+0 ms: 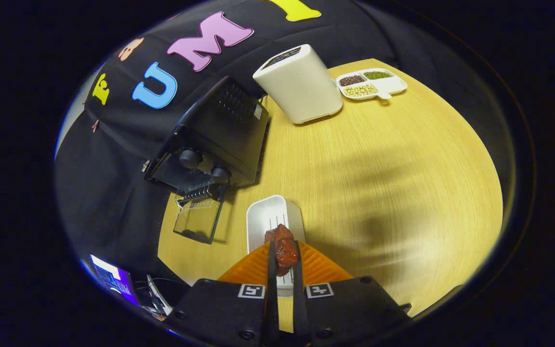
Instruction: Open the toaster oven, put the food inside, and close the toaster oven door.
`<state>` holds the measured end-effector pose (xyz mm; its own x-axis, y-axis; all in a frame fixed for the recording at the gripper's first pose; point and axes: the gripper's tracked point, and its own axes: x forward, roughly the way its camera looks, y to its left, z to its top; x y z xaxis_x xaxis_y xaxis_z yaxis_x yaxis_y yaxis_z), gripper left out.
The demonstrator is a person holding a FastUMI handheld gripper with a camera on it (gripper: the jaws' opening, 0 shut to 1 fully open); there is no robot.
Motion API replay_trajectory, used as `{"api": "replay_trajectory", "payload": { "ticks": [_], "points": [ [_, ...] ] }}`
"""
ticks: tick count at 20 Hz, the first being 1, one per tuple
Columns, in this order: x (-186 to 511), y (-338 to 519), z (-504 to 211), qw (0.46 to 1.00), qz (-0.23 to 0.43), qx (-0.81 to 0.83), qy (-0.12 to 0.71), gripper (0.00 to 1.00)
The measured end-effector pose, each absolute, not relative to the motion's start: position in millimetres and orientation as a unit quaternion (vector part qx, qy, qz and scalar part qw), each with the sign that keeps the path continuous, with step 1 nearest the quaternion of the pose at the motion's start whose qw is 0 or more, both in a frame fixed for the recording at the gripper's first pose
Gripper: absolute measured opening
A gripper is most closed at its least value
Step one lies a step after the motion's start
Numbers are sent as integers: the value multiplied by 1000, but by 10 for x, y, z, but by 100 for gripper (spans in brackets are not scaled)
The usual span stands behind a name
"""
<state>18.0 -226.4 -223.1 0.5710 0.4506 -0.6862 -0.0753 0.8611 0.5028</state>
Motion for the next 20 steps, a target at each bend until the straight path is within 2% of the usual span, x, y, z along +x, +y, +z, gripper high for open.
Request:
{"api": "replay_trajectory", "payload": {
  "ticks": [4,12,20],
  "points": [
    [166,-2303,-2107,872,127,219,420,10],
    [102,-2272,-1497,892,81,234,379,10],
    [-71,-1494,-1078,901,89,255,341,10]
  ]
}}
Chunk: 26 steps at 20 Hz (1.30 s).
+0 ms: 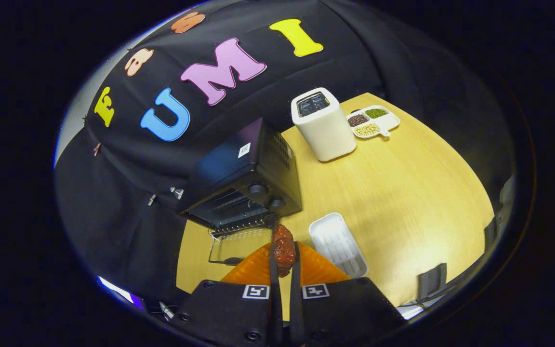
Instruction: Open the toaster oven, put the food inside, and close the toaster oven door.
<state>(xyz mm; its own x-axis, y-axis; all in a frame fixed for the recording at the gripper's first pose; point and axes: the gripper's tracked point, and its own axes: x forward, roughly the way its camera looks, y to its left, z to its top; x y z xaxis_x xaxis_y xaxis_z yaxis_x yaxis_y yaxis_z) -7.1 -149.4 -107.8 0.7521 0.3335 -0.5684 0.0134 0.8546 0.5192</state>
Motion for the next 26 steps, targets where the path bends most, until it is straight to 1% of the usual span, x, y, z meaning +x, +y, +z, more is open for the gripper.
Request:
{"api": "replay_trajectory", "payload": {
  "ticks": [9,14,20,26],
  "points": [
    [-171,-276,-1184,892,139,279,327,10],
    [-89,352,-1369,882,145,315,320,10],
    [199,725,-1582,879,127,366,277,10],
    [793,791,-1660,883,86,403,226,10]
  ]
}}
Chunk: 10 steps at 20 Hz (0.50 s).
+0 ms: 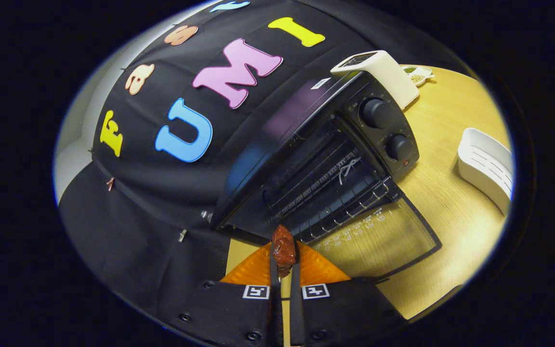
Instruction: Open the toaster oven, put the food inside, and close the toaster oven door.
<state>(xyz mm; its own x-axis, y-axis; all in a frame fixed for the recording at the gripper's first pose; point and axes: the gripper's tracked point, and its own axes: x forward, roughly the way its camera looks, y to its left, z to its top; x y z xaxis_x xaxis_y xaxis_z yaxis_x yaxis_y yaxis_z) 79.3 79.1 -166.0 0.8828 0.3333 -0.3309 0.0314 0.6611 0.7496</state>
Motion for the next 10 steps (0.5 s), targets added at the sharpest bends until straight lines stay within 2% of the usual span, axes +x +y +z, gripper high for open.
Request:
{"api": "replay_trajectory", "payload": {
  "ticks": [6,10],
  "points": [
    [1219,751,-1684,891,31,424,159,10],
    [1347,817,-1897,894,7,418,164,10]
  ]
}}
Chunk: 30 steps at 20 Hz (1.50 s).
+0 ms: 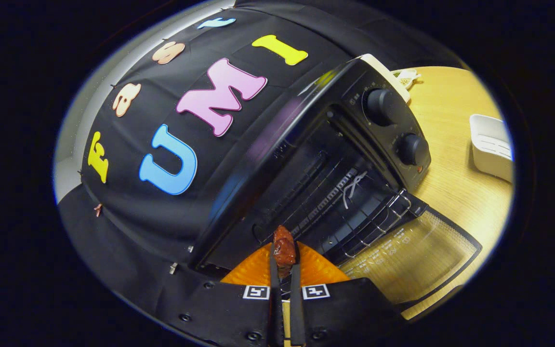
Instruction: Open the toaster oven, put the food inside, and close the toaster oven door.
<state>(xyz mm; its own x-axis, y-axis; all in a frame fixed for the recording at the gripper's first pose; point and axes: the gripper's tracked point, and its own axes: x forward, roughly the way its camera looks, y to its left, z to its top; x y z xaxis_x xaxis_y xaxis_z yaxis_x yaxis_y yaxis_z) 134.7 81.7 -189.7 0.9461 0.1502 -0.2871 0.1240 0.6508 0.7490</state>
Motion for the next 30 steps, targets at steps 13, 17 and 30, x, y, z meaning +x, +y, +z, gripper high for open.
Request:
{"api": "replay_trajectory", "payload": {
  "ticks": [13,17,30],
  "points": [
    [1375,624,-1949,912,-20,371,171,47],
    [1201,498,-1880,935,-21,301,186,98],
    [381,415,-1834,952,20,143,270,98]
  ]
}}
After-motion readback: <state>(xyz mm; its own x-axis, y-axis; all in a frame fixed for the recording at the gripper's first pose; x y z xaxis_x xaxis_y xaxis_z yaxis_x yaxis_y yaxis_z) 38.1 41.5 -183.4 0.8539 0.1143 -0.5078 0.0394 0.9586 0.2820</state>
